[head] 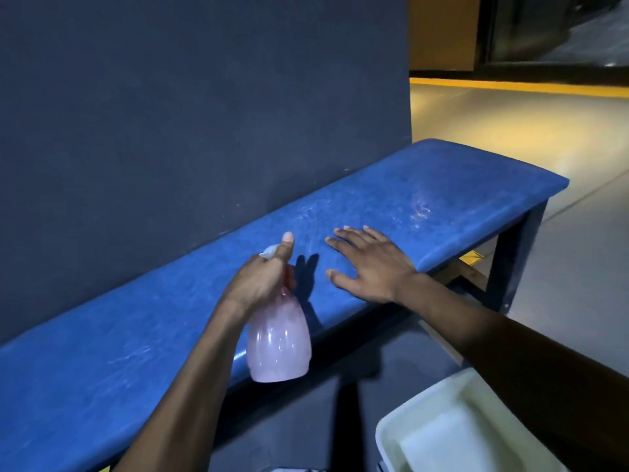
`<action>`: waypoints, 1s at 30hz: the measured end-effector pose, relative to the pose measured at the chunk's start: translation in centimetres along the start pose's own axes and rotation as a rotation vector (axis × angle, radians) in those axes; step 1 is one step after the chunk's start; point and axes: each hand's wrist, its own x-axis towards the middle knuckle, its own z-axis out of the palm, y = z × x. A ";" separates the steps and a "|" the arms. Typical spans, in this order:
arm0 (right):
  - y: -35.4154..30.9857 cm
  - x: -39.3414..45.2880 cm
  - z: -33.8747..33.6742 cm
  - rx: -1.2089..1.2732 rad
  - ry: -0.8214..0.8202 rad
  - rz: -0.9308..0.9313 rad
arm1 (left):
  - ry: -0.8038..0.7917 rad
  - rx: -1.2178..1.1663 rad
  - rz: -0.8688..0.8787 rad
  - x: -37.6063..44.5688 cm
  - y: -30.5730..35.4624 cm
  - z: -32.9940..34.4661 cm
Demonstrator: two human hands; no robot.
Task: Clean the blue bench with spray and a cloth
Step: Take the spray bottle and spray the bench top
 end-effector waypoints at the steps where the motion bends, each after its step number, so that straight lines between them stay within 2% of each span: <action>1: 0.0 0.0 0.1 0.000 0.010 -0.004 | 0.006 -0.013 0.002 0.1 -0.1 0.2; 4: 0.0 -0.1 0.2 0.005 0.019 -0.010 | 0.011 -0.038 0.016 0.3 0.4 0.6; 8: 0.1 0.1 0.2 -0.006 0.005 -0.009 | 0.018 0.119 0.022 -0.1 0.7 0.7; 13: 0.1 0.0 0.2 -0.004 0.005 -0.005 | 0.127 0.013 -0.031 -0.4 -2.8 -1.1; 26: 0.3 0.0 0.3 -0.002 0.039 -0.003 | -0.059 0.027 -0.023 -2.7 -2.4 0.4; 30: 0.6 -0.1 0.3 -0.021 0.043 -0.019 | 0.007 -0.067 -0.048 -5.2 -3.9 -0.5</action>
